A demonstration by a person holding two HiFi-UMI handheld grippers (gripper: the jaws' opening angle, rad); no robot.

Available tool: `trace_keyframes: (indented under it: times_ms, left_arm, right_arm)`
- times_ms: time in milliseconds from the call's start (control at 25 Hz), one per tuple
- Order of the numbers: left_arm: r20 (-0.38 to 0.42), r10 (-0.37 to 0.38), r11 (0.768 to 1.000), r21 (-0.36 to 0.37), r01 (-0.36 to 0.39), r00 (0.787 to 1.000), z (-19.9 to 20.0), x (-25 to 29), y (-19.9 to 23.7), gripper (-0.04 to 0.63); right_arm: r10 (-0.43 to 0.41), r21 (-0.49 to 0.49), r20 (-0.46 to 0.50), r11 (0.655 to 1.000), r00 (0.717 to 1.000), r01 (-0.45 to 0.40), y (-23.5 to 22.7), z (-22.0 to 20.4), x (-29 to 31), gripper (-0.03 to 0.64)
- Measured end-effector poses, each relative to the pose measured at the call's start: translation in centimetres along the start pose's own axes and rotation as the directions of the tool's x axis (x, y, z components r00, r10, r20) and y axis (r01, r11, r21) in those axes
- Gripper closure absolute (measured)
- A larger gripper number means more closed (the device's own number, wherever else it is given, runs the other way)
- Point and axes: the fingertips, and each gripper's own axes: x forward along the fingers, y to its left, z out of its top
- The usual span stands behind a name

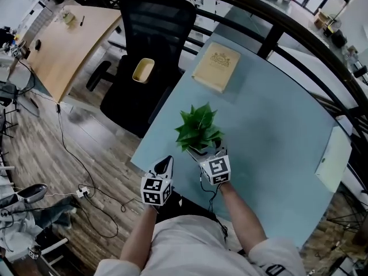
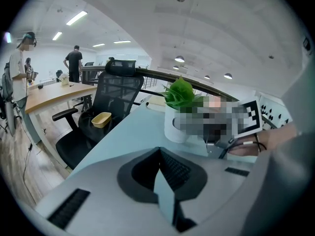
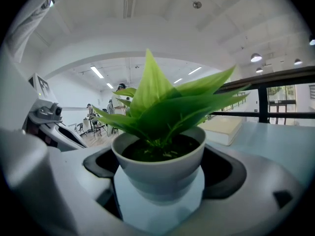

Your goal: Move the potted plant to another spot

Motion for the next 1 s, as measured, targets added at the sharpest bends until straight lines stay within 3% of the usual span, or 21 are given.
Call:
trace_keyframes:
  times_ms: [560, 1000]
  left_arm:
    - [0.104, -0.029, 0.999, 0.048, 0.024, 0.994, 4.2, -2.3, -0.7, 0.584]
    - [0.232, -0.111, 0.991, 0.100, 0.090, 0.966, 9.6, -6.9, -0.7, 0.584]
  right_arm:
    - [0.016, -0.042, 0.139, 0.999, 0.990, -0.010, 3.5, 7.0, -4.3, 0.107]
    - [-0.028, -0.050, 0.207, 0.998, 0.978, 0.040, 6.5, 13.2, -7.5, 0.107]
